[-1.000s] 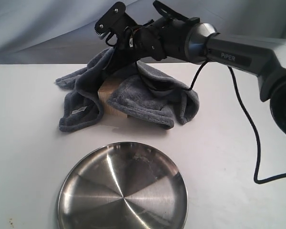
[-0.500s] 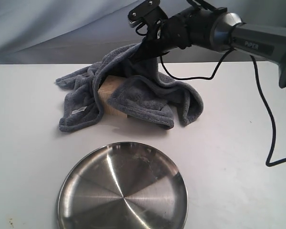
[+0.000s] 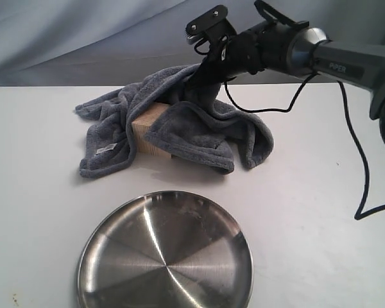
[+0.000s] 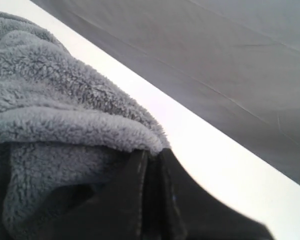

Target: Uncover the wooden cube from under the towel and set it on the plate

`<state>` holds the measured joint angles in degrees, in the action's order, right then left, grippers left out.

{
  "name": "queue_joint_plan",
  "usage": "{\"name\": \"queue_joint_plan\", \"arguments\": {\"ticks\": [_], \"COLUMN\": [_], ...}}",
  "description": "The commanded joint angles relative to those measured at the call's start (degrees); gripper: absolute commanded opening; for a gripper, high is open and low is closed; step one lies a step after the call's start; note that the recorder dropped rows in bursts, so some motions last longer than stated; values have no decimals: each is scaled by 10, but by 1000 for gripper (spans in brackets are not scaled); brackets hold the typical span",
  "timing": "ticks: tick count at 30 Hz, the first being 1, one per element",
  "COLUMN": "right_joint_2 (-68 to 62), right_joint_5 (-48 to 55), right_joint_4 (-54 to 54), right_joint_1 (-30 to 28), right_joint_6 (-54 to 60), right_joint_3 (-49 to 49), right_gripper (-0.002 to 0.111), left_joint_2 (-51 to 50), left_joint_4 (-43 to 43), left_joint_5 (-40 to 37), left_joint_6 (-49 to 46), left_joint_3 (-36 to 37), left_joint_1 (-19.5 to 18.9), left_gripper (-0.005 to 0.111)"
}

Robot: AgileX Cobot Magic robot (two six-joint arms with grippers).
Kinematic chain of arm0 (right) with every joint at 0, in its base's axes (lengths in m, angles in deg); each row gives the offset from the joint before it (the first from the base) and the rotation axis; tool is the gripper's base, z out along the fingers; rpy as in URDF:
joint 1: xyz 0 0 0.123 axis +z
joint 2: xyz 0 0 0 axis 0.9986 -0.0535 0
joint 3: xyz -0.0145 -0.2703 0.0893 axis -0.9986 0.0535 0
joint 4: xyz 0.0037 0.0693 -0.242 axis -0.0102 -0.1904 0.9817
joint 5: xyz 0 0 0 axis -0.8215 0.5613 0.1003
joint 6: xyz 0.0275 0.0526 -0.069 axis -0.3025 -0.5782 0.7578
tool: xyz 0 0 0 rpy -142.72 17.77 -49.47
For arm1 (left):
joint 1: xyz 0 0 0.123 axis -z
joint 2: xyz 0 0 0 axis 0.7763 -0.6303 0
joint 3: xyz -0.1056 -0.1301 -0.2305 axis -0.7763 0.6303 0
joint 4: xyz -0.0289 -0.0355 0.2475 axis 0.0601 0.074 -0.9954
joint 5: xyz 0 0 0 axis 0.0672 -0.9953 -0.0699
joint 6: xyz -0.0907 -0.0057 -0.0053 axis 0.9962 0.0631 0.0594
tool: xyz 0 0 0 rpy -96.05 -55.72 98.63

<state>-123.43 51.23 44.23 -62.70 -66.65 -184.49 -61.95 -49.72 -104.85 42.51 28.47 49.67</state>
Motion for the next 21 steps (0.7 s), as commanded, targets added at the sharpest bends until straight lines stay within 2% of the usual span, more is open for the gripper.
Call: {"name": "queue_joint_plan", "arguments": {"ticks": [1, 11, 21], "right_joint_2": [-16, -57, -99], "right_joint_5": [-26, -13, 110], "right_joint_4": [-6, -10, -85], "right_joint_1": [-2, -2, -2], "right_joint_6": [0, 7, 122], "right_joint_3": [-4, -4, -4], "right_gripper": [0, 0, 0], "left_joint_2": [2, 2, 2], "left_joint_4": [5, 5, 5], "left_joint_5": [1, 1, 1], "left_joint_6": [-2, -2, -2], "left_joint_3": [2, 2, 2], "left_joint_1": [-1, -1, -1], "left_gripper": [0, 0, 0]}}
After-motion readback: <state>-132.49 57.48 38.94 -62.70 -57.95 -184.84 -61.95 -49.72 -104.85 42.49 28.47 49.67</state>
